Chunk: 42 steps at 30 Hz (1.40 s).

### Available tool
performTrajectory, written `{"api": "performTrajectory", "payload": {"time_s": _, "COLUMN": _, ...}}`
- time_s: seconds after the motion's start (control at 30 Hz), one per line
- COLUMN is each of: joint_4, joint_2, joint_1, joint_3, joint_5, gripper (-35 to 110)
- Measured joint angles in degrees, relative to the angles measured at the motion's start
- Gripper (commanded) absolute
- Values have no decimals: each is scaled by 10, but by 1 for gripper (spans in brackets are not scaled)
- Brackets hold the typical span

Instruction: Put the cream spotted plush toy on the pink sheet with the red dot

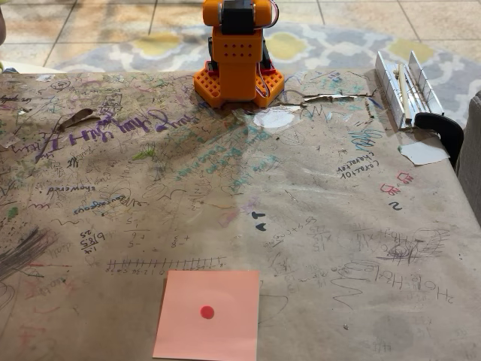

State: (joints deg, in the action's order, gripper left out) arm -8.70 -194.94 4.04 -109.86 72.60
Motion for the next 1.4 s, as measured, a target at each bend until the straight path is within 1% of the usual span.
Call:
{"api": "performTrajectory", "payload": {"time_s": 0.03, "joint_4": 25, "joint_2": 2, "joint_1": 8, "joint_3": -43, "joint_5": 8, "gripper": 2}}
{"api": "performTrajectory", "payload": {"time_s": 0.1, "joint_4": 72, "joint_2": 10, "joint_1": 12, "joint_3": -147, "joint_5": 45, "gripper": 9}}
{"api": "performTrajectory", "payload": {"time_s": 0.13, "joint_4": 89, "joint_2": 13, "joint_1": 17, "joint_3": -205, "joint_5": 69, "gripper": 14}}
{"api": "performTrajectory", "payload": {"time_s": 0.2, "joint_4": 113, "joint_2": 18, "joint_1": 28, "joint_3": -337, "joint_5": 120, "gripper": 30}}
{"api": "performTrajectory", "payload": {"time_s": 0.23, "joint_4": 126, "joint_2": 21, "joint_1": 30, "joint_3": -404, "joint_5": 143, "gripper": 33}}
{"api": "performTrajectory", "payload": {"time_s": 0.33, "joint_4": 169, "joint_2": 24, "joint_1": 34, "joint_3": -601, "joint_5": 195, "gripper": 35}}
{"api": "performTrajectory", "payload": {"time_s": 0.4, "joint_4": 185, "joint_2": 25, "joint_1": 40, "joint_3": -671, "joint_5": 203, "gripper": 35}}
{"api": "performTrajectory", "payload": {"time_s": 0.57, "joint_4": 186, "joint_2": 24, "joint_1": 47, "joint_3": -679, "joint_5": 189, "gripper": 35}}
{"api": "performTrajectory", "payload": {"time_s": 0.83, "joint_4": 223, "joint_2": 22, "joint_1": 55, "joint_3": -671, "joint_5": 179, "gripper": 35}}
{"api": "performTrajectory", "payload": {"time_s": 1.33, "joint_4": 236, "joint_2": 18, "joint_1": 55, "joint_3": -669, "joint_5": 177, "gripper": 36}}
{"api": "performTrajectory", "payload": {"time_s": 1.37, "joint_4": 236, "joint_2": 18, "joint_1": 55, "joint_3": -669, "joint_5": 177, "gripper": 34}}
{"api": "performTrajectory", "payload": {"time_s": 1.4, "joint_4": 239, "joint_2": 18, "joint_1": 55, "joint_3": -669, "joint_5": 177, "gripper": 29}}
